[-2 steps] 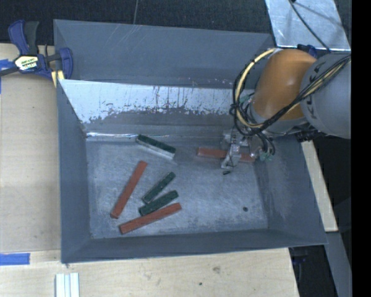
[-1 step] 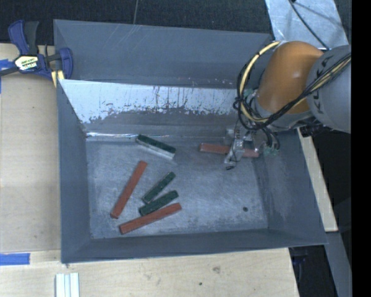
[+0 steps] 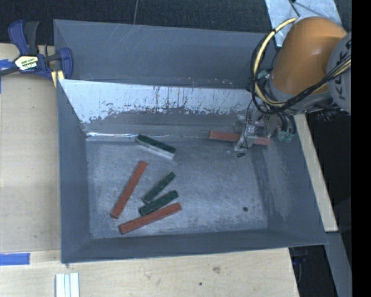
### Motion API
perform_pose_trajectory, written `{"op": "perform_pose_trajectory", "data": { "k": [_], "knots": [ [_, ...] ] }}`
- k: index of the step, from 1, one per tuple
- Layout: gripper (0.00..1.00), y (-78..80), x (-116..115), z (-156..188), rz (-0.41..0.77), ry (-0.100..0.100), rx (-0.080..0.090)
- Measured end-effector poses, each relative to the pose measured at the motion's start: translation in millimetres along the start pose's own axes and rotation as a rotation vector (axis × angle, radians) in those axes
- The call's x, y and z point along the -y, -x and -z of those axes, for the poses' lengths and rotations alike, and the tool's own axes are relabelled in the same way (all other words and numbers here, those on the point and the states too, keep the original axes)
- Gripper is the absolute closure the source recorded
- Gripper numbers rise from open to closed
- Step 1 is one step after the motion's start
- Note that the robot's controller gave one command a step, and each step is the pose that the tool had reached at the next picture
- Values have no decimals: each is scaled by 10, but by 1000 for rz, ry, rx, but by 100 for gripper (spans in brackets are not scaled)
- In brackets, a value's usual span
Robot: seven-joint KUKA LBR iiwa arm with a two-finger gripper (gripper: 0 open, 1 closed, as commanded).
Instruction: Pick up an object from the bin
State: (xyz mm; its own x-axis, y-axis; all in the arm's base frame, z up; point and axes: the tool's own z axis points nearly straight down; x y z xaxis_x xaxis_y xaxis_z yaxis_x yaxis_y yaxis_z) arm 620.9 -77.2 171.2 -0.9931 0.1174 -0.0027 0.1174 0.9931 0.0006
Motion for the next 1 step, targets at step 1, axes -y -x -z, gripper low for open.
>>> {"op": "perform_pose_trajectory", "data": {
  "k": [1],
  "knots": [
    [100,1,0,157,0,0,0]
  ]
}}
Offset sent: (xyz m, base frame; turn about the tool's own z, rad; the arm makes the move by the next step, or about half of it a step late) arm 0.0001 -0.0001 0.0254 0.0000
